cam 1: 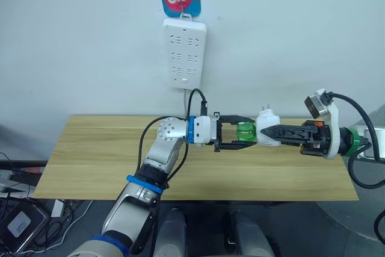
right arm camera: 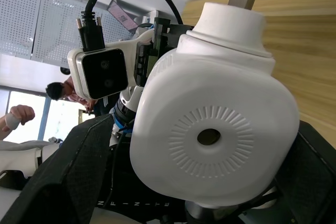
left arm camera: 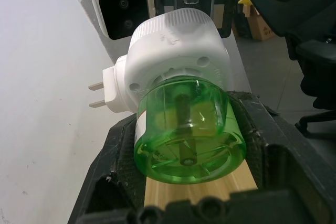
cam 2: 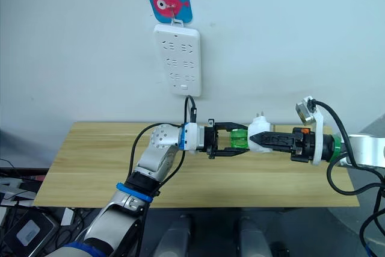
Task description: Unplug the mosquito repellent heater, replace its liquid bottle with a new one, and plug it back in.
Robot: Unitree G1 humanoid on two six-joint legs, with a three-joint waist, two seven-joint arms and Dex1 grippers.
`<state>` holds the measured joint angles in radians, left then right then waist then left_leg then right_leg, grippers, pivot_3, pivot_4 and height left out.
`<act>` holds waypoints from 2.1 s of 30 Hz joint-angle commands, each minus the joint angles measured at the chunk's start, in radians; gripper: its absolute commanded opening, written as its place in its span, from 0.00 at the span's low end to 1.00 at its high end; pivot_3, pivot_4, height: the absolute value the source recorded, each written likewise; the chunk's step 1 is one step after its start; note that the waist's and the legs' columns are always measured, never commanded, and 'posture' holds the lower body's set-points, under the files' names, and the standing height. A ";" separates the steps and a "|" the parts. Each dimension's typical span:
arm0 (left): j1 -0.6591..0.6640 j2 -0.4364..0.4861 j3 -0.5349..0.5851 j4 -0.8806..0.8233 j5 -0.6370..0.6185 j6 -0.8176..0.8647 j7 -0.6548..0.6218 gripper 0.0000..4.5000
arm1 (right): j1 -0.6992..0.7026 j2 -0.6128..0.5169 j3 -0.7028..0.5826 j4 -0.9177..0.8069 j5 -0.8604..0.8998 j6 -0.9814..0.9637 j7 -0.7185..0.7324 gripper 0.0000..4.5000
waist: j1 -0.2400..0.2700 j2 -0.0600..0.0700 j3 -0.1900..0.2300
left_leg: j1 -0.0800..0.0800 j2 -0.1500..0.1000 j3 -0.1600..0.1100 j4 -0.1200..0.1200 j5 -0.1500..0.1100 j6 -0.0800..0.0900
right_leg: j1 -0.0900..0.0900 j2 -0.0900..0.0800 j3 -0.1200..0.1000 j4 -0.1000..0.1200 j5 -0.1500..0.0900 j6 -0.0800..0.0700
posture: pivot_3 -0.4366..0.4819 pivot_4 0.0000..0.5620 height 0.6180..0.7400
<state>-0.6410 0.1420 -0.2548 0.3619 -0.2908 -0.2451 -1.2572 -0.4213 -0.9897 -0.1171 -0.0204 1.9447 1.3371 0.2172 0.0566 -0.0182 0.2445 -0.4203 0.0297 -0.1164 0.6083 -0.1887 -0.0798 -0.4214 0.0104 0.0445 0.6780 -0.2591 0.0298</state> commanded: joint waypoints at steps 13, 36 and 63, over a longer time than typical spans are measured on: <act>-0.003 -0.006 -0.008 -0.025 -0.002 -0.015 -0.012 0.51 | -0.051 0.000 -0.017 0.038 0.027 0.025 0.007 0.68 | 0.000 0.000 0.000 | 0.000 0.000 0.000 0.000 0.000 0.000 | 0.000 0.000 0.000 0.000 0.000 0.000 | 0.71 0.39 1.00; -0.012 -0.021 0.000 -0.008 0.007 -0.027 -0.010 0.51 | -0.072 -0.010 -0.001 0.056 0.027 0.042 -0.010 0.92 | 0.000 0.000 0.000 | 0.000 0.000 0.000 0.000 0.000 0.000 | 0.000 0.000 0.000 0.000 0.000 0.000 | 0.71 0.39 1.00; -0.237 0.109 0.116 0.025 -0.559 1.556 -0.016 0.71 | -0.045 -0.104 0.056 -0.081 0.027 0.000 0.075 0.69 | -0.027 -0.002 0.002 | -0.004 0.000 -0.005 0.001 0.000 0.000 | -0.001 0.001 -0.004 -0.002 -0.001 0.002 | 0.72 0.40 1.00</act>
<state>-0.8657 0.2467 -0.1641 0.3879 -0.8330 1.3073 -1.2531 -0.4652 -1.0763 -0.0517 -0.0785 1.9544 1.3409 0.2793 0.0296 -0.0200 0.2463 -0.4247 0.0297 -0.1211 0.6091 -0.1887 -0.0796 -0.4221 0.0113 0.0404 0.6758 -0.2606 0.0320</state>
